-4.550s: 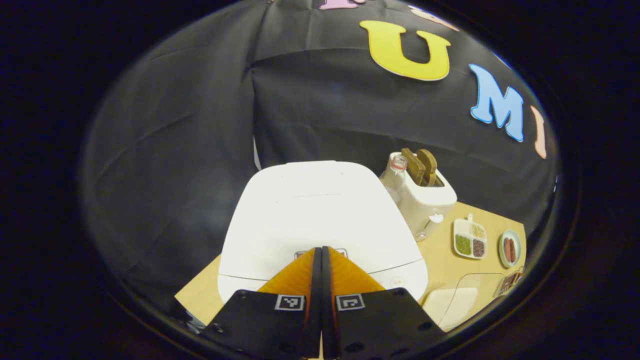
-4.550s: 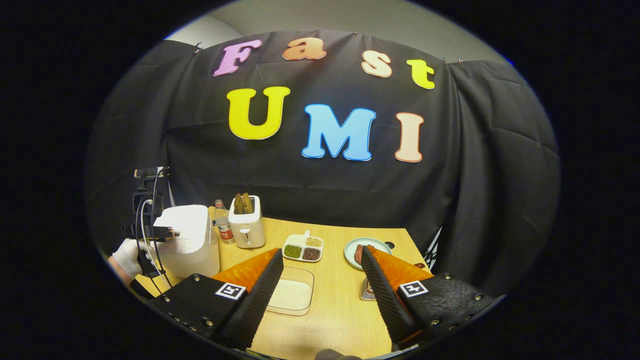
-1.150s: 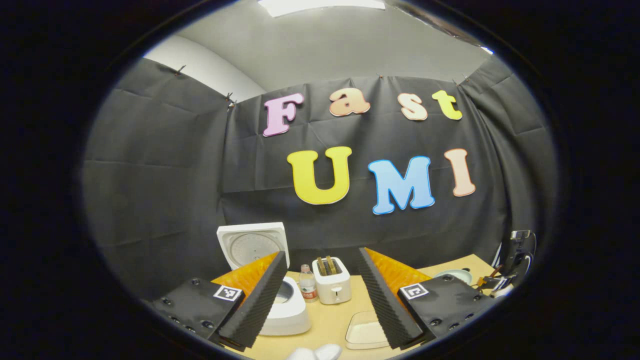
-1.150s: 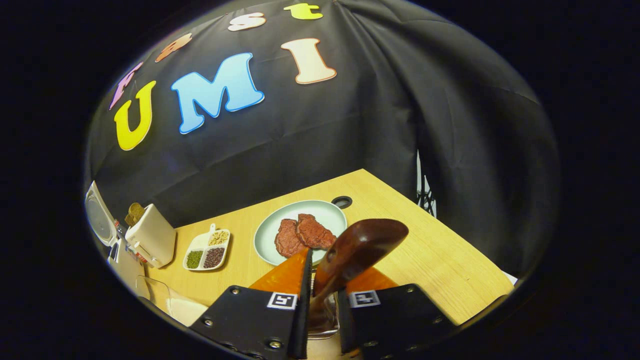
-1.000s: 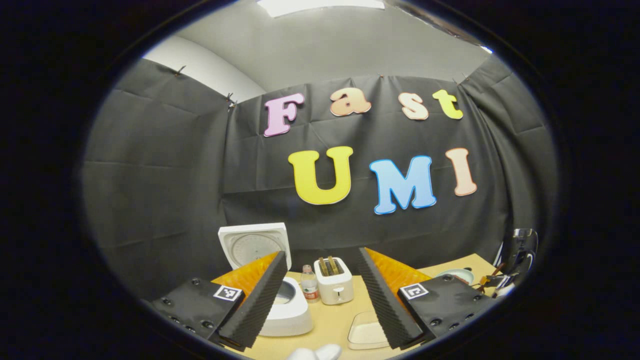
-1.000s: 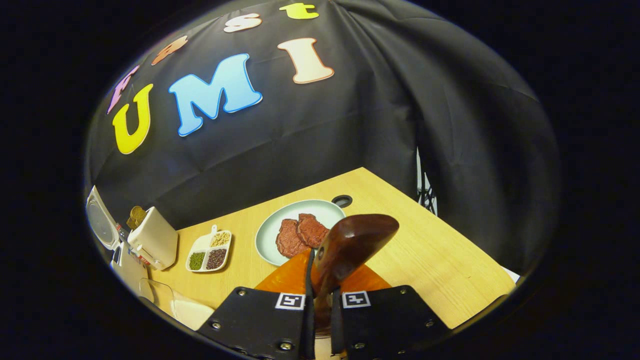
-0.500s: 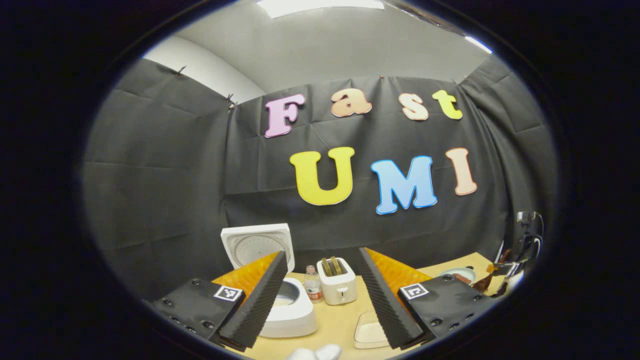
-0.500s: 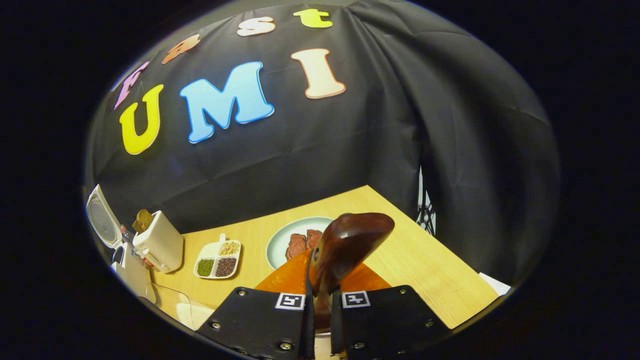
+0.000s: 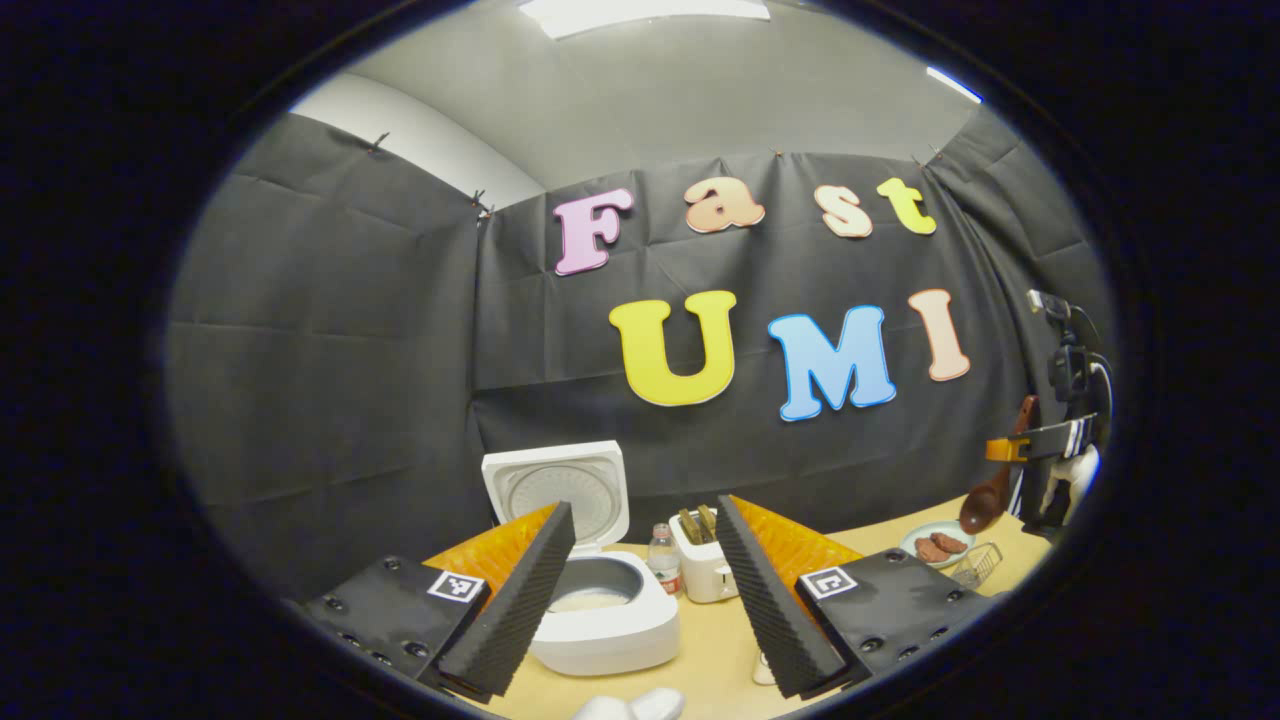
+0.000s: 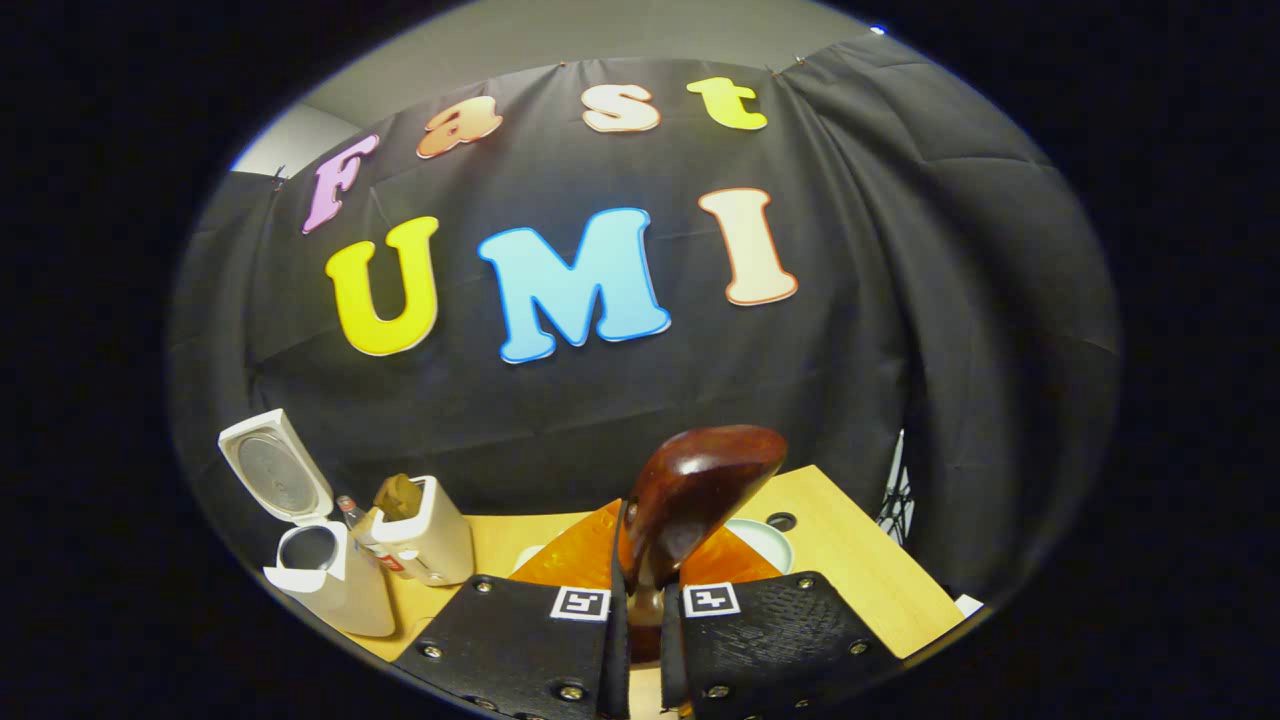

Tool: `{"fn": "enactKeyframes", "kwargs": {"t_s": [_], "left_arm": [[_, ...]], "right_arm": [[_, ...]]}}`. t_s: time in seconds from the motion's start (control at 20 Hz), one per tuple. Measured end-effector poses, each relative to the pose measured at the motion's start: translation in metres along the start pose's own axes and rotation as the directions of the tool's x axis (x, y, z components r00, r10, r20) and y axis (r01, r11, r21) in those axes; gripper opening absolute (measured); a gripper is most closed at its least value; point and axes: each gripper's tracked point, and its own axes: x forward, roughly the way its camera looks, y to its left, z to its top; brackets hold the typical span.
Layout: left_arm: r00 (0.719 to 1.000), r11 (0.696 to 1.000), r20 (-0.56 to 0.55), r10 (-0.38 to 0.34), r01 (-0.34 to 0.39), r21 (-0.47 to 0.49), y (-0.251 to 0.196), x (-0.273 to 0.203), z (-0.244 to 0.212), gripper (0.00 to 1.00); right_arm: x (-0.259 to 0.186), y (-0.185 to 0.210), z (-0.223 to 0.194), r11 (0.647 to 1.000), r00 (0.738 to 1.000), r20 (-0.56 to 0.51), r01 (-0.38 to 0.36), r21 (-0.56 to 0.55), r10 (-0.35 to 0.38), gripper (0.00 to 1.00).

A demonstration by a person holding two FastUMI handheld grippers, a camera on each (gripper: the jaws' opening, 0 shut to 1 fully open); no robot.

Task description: Close the left gripper, press the button to open the rice cooker; take a wooden spoon from the chopstick holder with the right hand, scoop a spoonful of rice and pour it into the rice cooker, then put the wooden spoon back into the chopstick holder.

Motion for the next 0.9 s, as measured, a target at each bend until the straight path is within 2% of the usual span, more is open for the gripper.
{"fn": "enactKeyframes", "kwargs": {"t_s": [0.25,0.55,0.75,0.9], "left_arm": [[1.000,1.000,-0.013,0.002,-0.002,-0.008,0.023,-0.006,-0.009,0.98],[0.999,1.000,-0.034,0.011,-0.012,-0.010,0.043,-0.008,-0.022,0.98],[0.998,0.999,-0.059,0.032,-0.032,0.002,0.059,-0.007,-0.034,0.99],[0.997,0.999,-0.064,0.045,-0.044,0.014,0.065,-0.008,-0.039,0.99]], "right_arm": [[-0.010,0.072,-0.040,0.996,0.995,-0.061,-0.084,-0.011,0.083,0.12],[-0.004,0.124,-0.122,0.987,0.977,-0.174,-0.141,-0.080,0.126,0.12],[0.011,0.132,-0.167,0.975,0.969,-0.224,-0.140,-0.171,0.100,0.13],[0.021,0.125,-0.188,0.954,0.971,-0.236,-0.113,-0.277,0.046,0.13]]}}
